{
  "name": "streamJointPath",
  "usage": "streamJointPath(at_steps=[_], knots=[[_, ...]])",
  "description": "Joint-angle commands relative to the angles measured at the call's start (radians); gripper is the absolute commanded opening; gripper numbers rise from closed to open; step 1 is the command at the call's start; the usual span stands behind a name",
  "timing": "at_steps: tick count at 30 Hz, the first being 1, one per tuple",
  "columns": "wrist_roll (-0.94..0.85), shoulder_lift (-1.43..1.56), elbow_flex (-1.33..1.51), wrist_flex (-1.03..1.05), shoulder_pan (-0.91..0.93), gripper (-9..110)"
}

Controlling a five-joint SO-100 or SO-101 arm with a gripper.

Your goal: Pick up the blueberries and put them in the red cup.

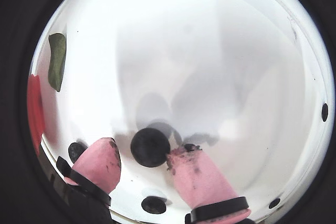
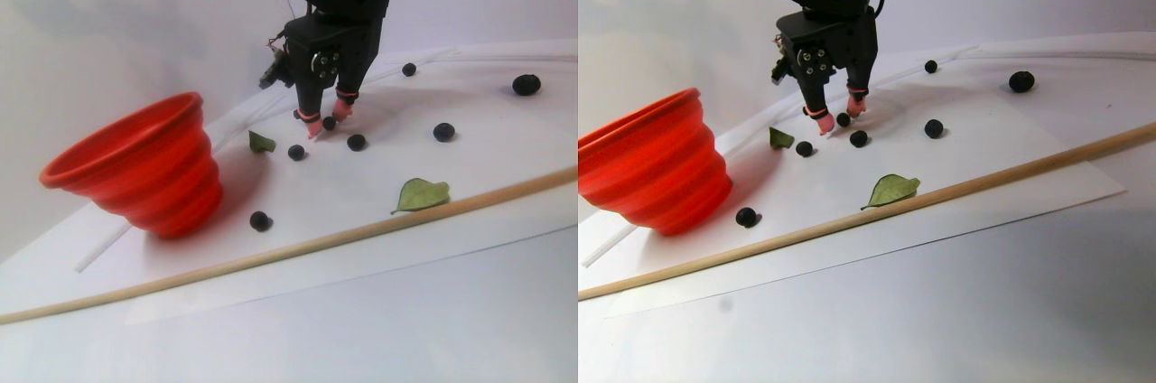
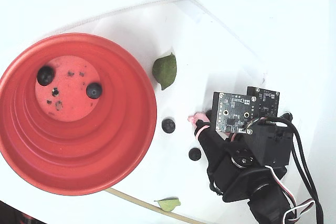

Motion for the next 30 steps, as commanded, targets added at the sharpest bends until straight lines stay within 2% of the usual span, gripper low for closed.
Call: streamJointPath(at_steps=[1,30], knots=[[-0.005,0.017,-0.038,-0.012,0.002,18],[0.057,-0.012,-0.003,-0.078,-0.044,13]])
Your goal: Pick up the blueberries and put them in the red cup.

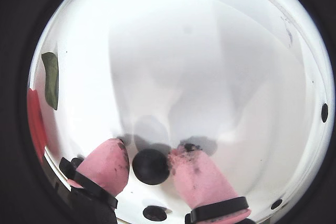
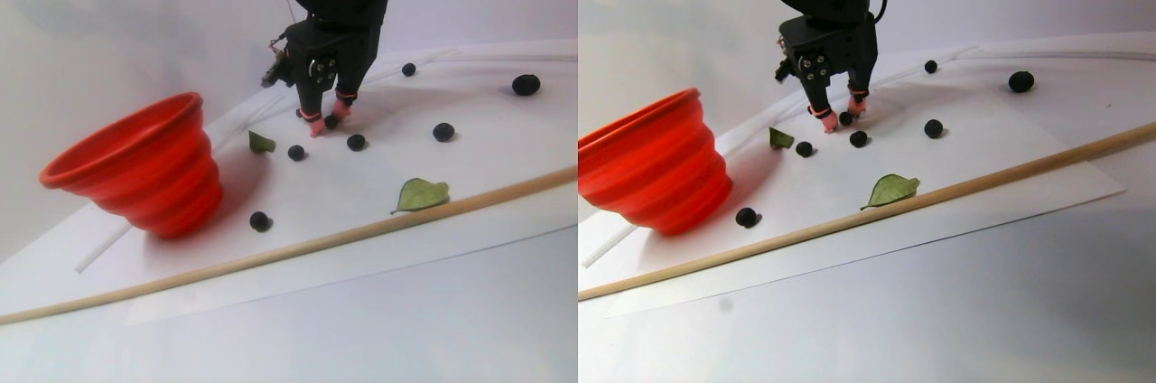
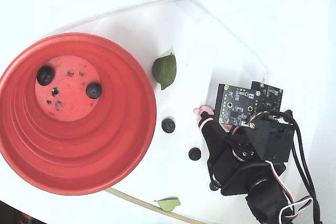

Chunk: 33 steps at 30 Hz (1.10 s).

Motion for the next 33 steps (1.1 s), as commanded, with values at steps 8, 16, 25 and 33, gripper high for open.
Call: streamJointPath(at_steps=[8,16,25,33], knots=[[0.003,0.048,0.026,0.006,-0.037,12],[0.005,0.071,0.034,0.028,-0.037,11],[0.028,0.101,0.017,0.055,-0.048,10],[0.060,0.153,0.014,0.097,-0.072,10]])
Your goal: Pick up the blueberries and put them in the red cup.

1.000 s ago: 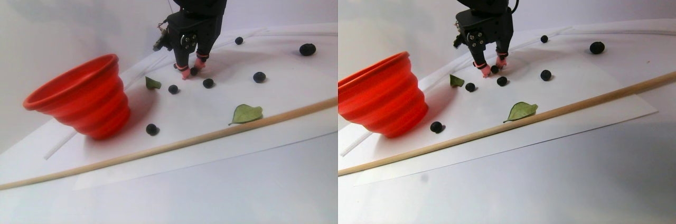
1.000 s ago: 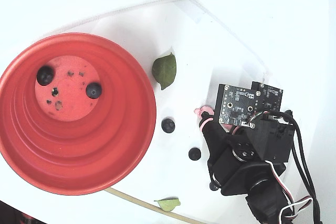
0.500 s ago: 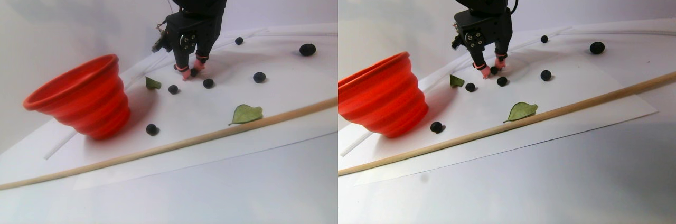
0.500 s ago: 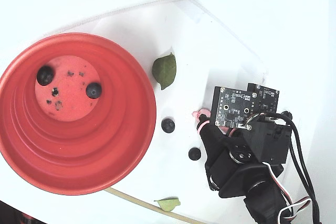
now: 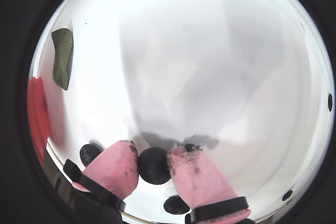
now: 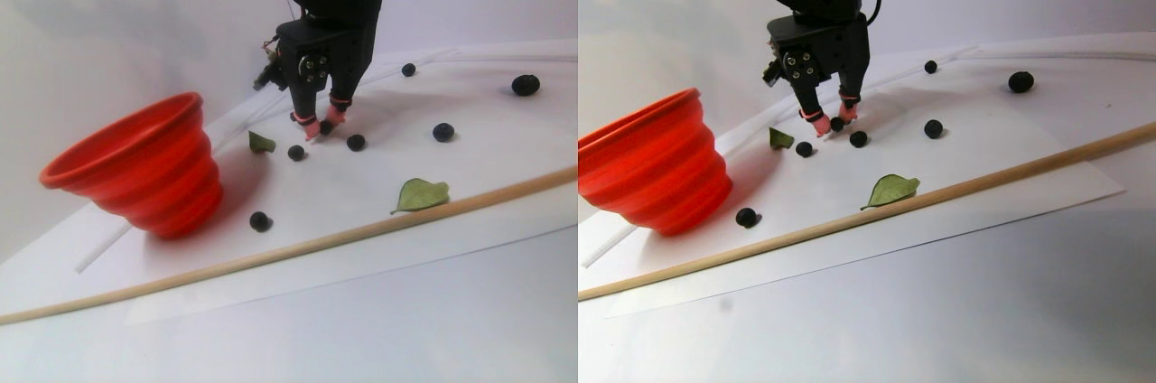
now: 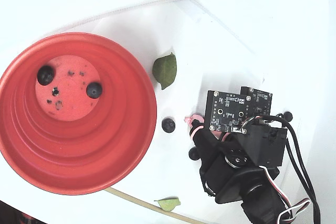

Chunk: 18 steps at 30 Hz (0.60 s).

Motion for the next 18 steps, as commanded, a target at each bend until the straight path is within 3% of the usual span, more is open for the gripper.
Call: streamJointPath(at_steps=[1,18], knots=[[0.017,0.114,-0.023,0.009,-0.046,10],[0.075,0.235,-0.021,0.095,-0.106,10]])
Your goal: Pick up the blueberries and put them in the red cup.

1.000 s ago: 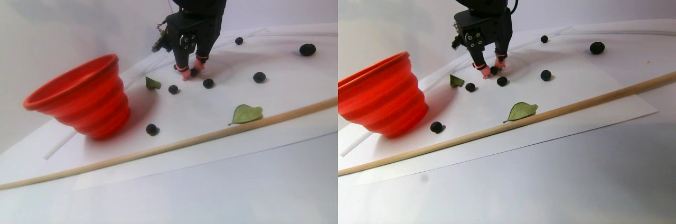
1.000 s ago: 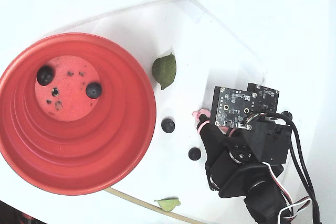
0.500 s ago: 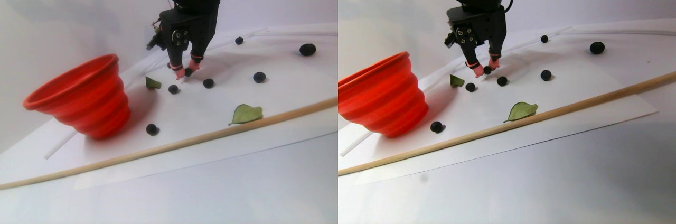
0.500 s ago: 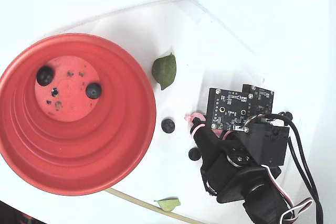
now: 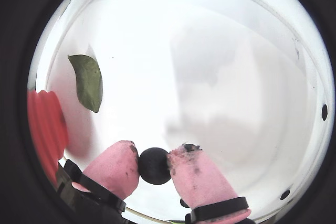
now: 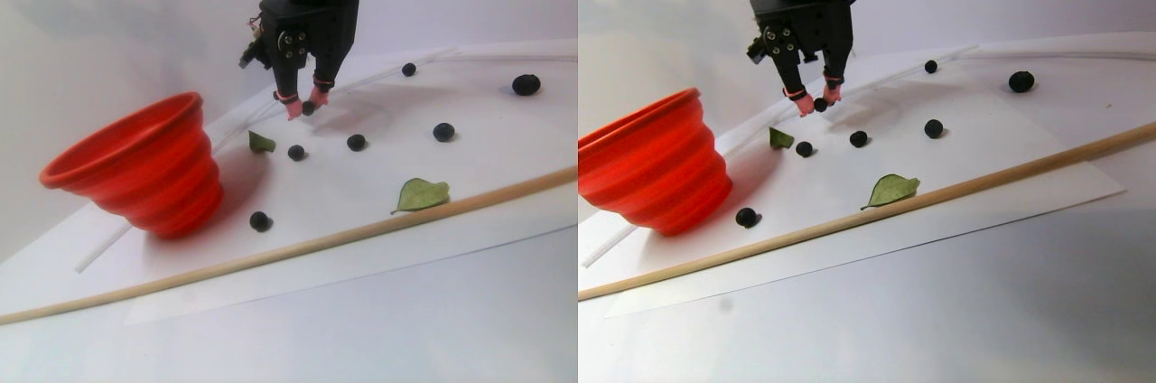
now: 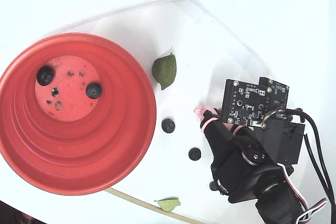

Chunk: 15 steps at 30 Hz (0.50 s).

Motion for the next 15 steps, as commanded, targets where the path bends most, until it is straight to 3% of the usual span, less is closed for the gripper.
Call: streamJointPath(at_steps=[1,15], knots=[[0.011,0.118,-0.020,0.011,-0.052,10],[0.055,0.278,0.020,0.104,-0.132,10]])
